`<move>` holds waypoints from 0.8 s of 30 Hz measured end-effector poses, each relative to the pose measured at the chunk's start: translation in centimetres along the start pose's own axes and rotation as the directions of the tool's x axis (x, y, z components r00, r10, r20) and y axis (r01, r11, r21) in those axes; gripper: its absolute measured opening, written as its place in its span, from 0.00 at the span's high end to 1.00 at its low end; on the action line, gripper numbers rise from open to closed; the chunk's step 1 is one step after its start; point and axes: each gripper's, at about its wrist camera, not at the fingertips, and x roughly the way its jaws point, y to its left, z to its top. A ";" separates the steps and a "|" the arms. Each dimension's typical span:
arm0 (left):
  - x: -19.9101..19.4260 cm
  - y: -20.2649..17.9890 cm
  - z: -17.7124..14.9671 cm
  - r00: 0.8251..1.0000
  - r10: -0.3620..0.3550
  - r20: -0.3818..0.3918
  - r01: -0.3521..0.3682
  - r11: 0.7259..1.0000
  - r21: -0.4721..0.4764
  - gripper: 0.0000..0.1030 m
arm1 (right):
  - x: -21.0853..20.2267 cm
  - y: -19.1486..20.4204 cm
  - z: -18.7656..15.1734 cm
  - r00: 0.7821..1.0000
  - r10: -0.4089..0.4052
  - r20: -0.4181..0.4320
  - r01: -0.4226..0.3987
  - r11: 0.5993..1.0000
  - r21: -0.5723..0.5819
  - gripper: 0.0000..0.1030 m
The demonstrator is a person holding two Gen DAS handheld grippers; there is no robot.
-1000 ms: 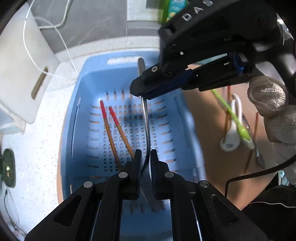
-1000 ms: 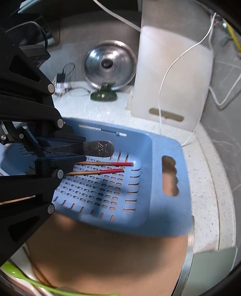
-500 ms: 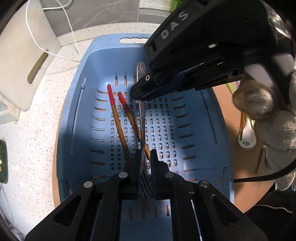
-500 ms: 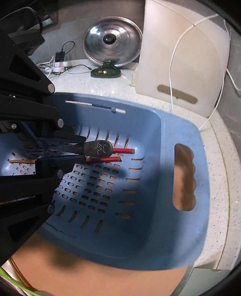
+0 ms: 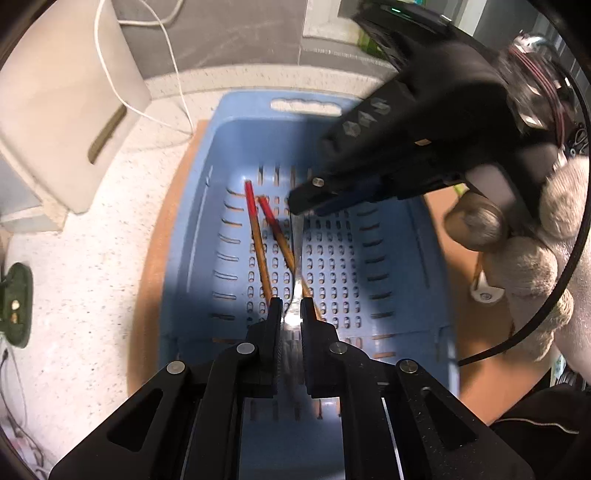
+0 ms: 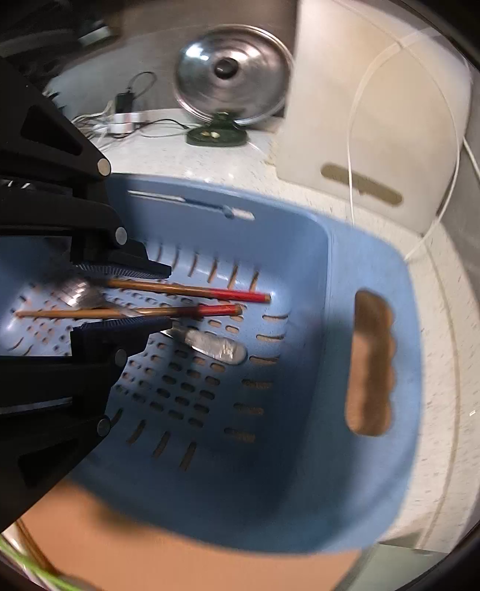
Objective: Organize utensils
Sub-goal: 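Open the right gripper to drop the fork into the basket, then move the right tool back over the pile toward the metal spoon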
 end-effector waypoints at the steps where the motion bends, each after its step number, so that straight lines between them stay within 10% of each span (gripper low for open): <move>1: -0.7 -0.3 -0.1 1.000 0.003 0.013 -0.003 1.000 0.006 0.83 | -1.0 -0.2 -0.5 1.000 0.015 0.007 -0.015 1.000 -0.011 0.81; 16: -5.0 -9.3 -0.2 0.987 -0.104 0.118 0.091 0.989 0.114 0.73 | -22.1 -11.6 -9.8 0.925 -0.084 0.372 0.096 0.995 -0.014 0.36; 24: -3.1 -16.2 -0.3 0.980 -0.186 0.069 0.170 0.967 0.189 0.73 | -25.4 -17.6 -13.9 0.914 -0.144 0.379 0.137 0.990 0.045 0.31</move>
